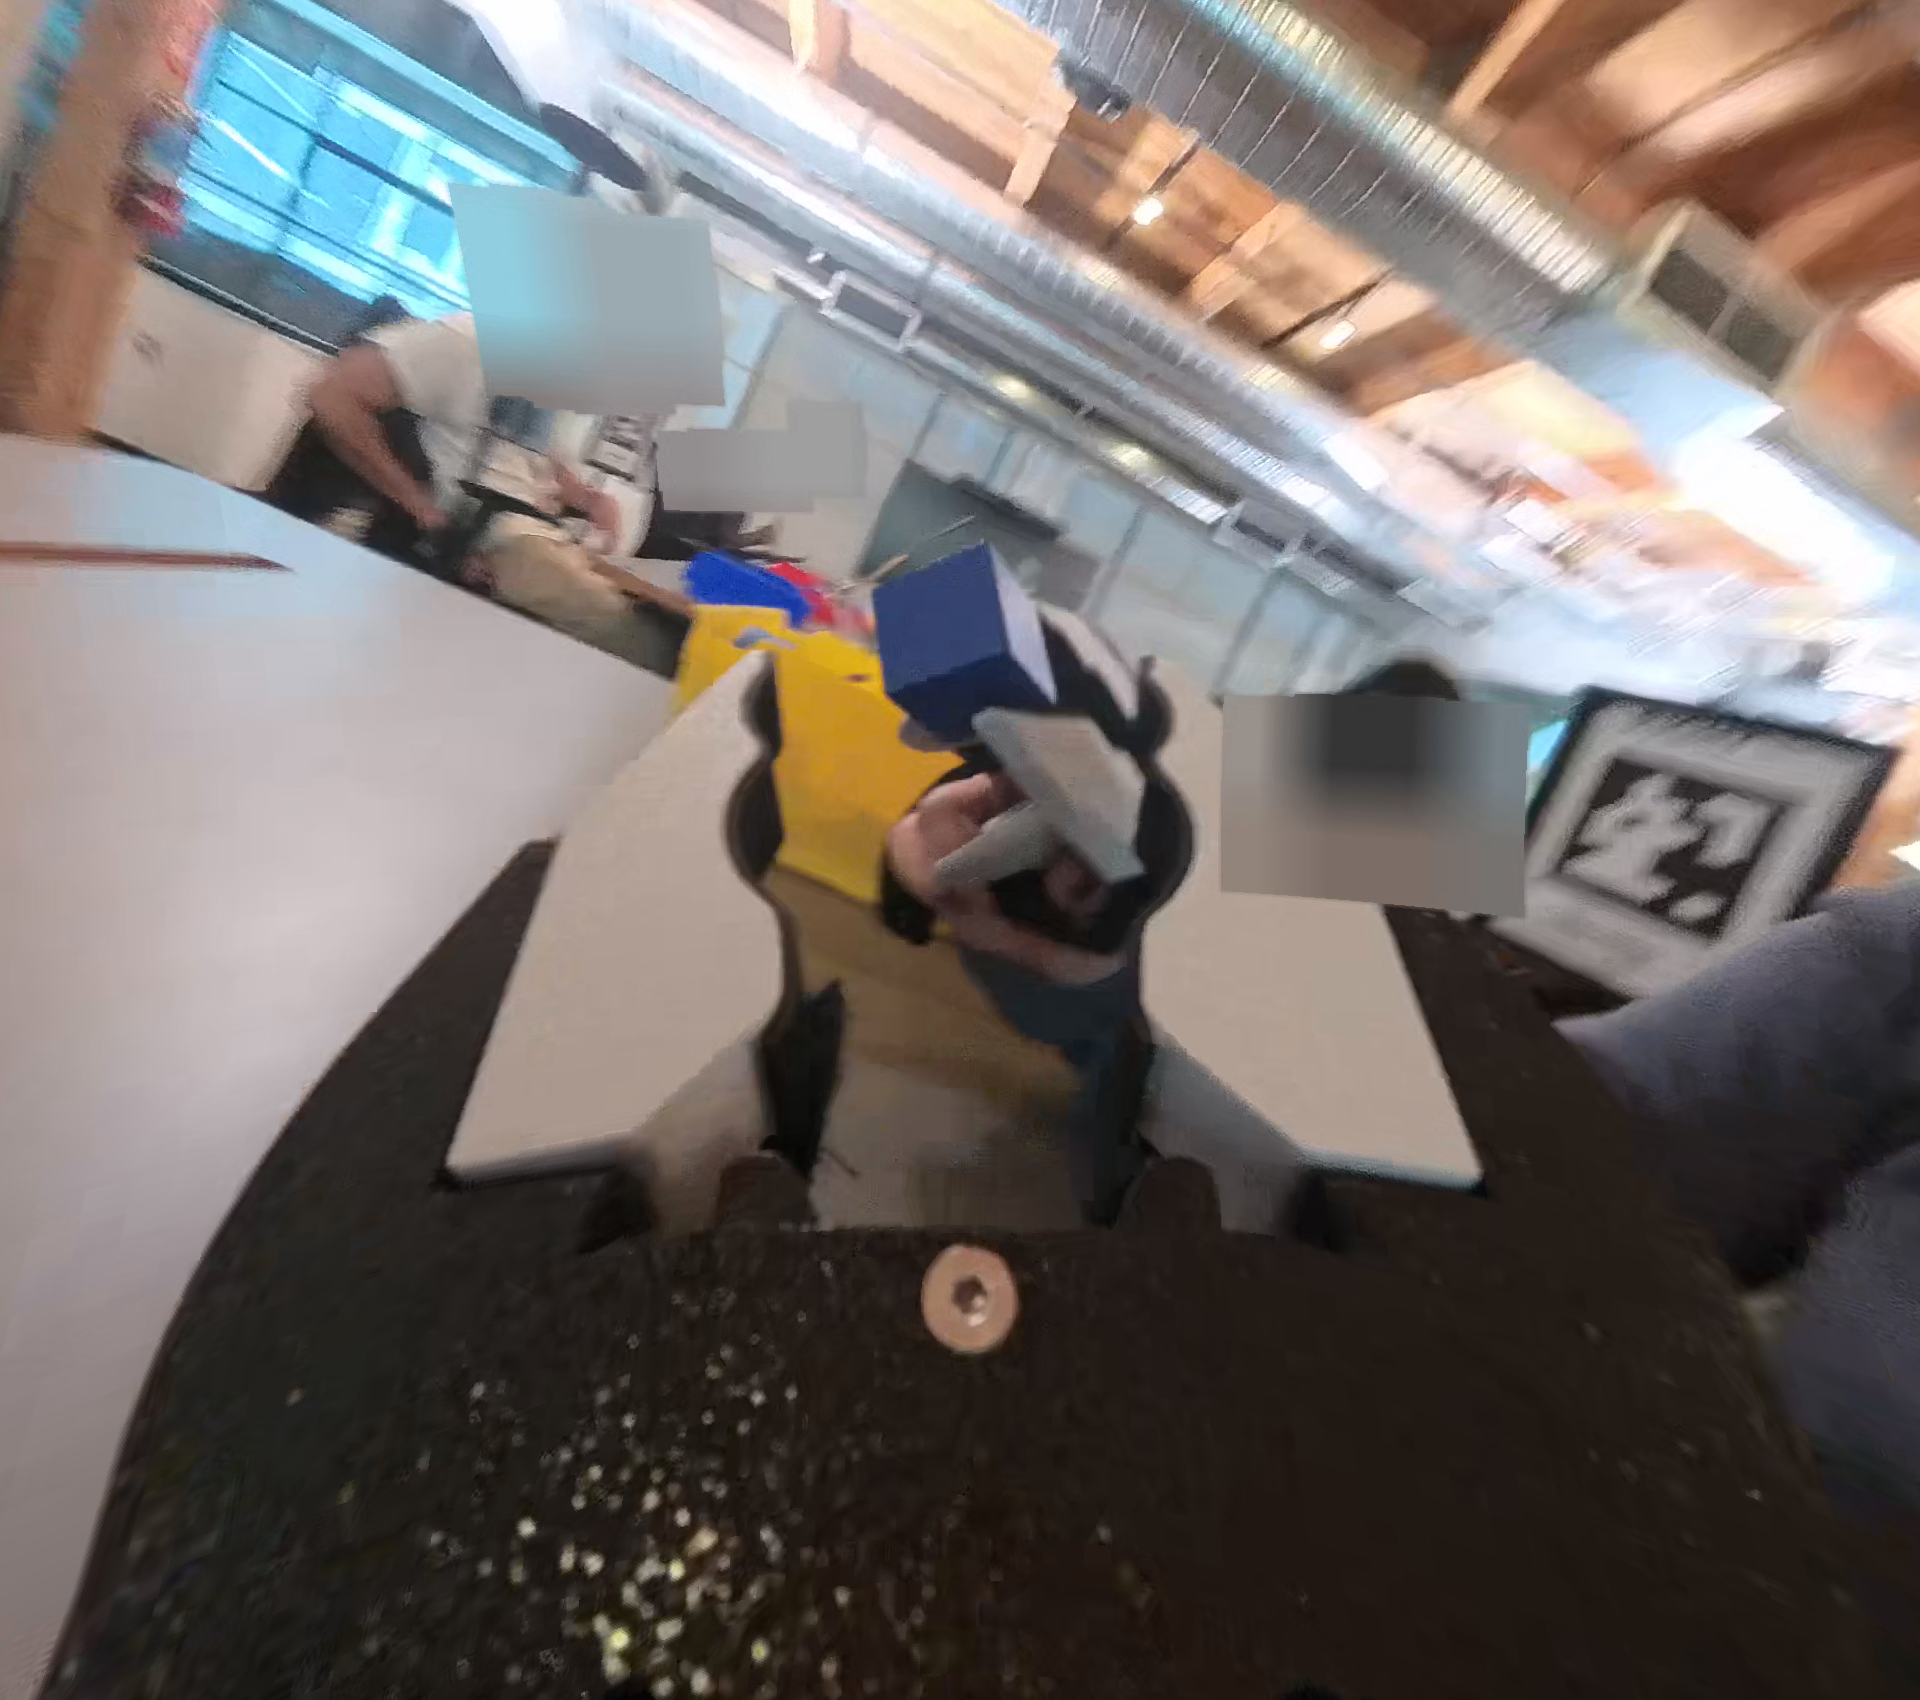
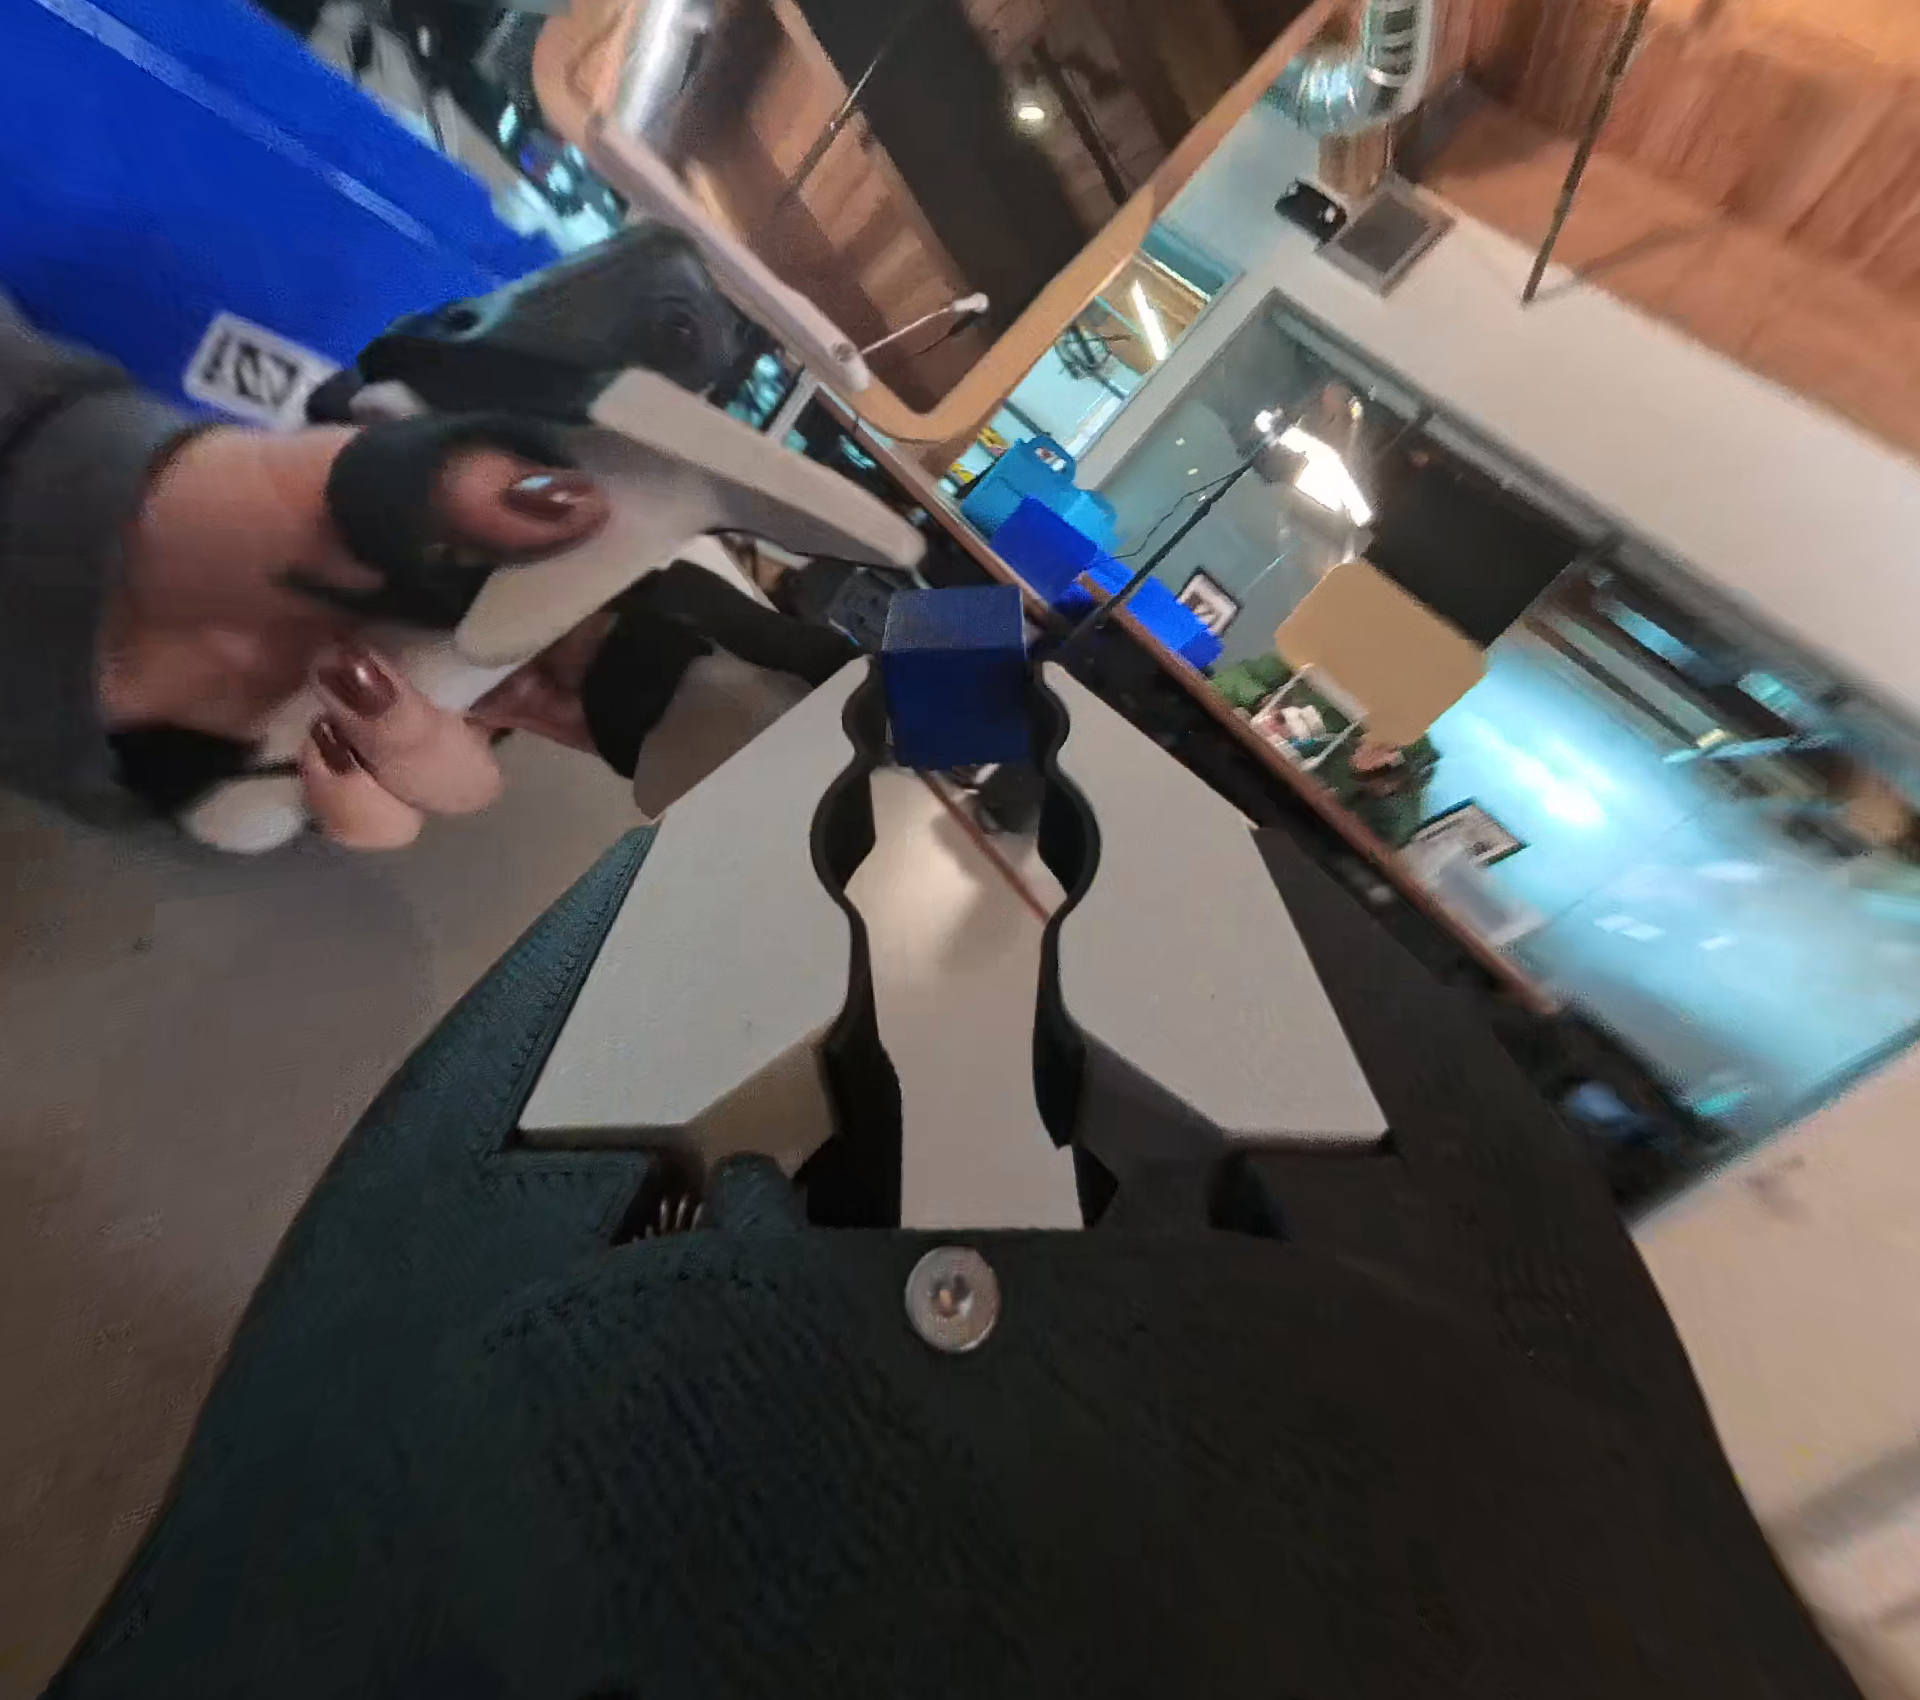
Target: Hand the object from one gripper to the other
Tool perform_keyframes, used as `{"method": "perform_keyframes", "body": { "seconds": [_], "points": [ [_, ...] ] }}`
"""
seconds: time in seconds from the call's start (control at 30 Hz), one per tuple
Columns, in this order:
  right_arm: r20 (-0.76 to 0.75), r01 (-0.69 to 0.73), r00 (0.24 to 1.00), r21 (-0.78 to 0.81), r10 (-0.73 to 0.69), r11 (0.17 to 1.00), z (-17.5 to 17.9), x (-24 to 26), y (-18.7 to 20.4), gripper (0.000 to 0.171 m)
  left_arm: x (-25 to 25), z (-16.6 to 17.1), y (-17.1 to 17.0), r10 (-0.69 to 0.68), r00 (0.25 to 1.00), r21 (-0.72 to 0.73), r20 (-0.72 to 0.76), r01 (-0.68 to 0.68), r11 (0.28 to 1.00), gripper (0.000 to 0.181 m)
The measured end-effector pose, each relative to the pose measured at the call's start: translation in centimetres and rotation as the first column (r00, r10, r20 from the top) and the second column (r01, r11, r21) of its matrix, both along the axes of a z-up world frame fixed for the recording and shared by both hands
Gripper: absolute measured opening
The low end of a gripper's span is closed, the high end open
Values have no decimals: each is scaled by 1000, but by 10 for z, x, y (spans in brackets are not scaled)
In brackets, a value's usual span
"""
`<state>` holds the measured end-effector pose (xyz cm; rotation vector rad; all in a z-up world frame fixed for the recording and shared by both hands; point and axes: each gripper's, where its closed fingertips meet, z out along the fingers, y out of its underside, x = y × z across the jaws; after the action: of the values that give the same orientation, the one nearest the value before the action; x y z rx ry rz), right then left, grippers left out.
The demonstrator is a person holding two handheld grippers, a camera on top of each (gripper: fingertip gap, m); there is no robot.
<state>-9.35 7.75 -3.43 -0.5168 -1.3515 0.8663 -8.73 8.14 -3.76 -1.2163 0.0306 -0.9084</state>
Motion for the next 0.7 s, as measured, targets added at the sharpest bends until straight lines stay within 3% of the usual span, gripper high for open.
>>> {"method": "perform_keyframes", "body": {
  "seconds": [0.07, 0.13, 0.17, 0.23, 0.27, 0.3, 0.33, 0.43, 0.57, 0.7],
  "points": [
    [62, -66, 995, -186, 78, 980, -1, 0, 8, 25, -7, -9, 2, 131, 969, -7, -209, -135, 991, 92],
    [143, -129, 970, -376, 195, 918, -10, -1, 13, 25, -13, -19, 4, 276, 836, 48, -474, -289, 956, 101],
    [180, -150, 949, -463, 259, 873, -15, -1, 14, 25, -17, -25, 5, 344, 712, 106, -613, -357, 928, 101],
    [230, -173, 895, -611, 382, 773, -24, -1, 12, 25, -23, -39, 6, 420, 328, 259, -846, -437, 861, 100],
    [244, -175, 867, -667, 434, 724, -28, 0, 10, 25, -25, -42, 5, 451, 134, 355, -882, -441, 824, 96],
    [257, -175, 835, -713, 486, 678, -32, 0, 7, 25, -24, -43, 3, 481, -10, 441, -876, -416, 795, 87],
    [272, -168, 804, -750, 529, 640, -37, 1, 4, 25, -21, -41, 2, 510, -108, 508, -854, -385, 770, 80],
    [322, -136, 722, -801, 612, 582, -51, 4, -4, 25, -9, -40, 1, 535, -232, 583, -812, -307, 752, 67],
    [350, -128, 676, -811, 648, 571, -59, 6, -13, 25, 4, -53, 1, 516, -390, 612, -762, -176, 771, 48],
    [348, -129, 672, -814, 654, 566, -60, 6, -13, 25, 8, -59, 3, 495, -414, 595, -764, -156, 788, 27]
  ]
}}
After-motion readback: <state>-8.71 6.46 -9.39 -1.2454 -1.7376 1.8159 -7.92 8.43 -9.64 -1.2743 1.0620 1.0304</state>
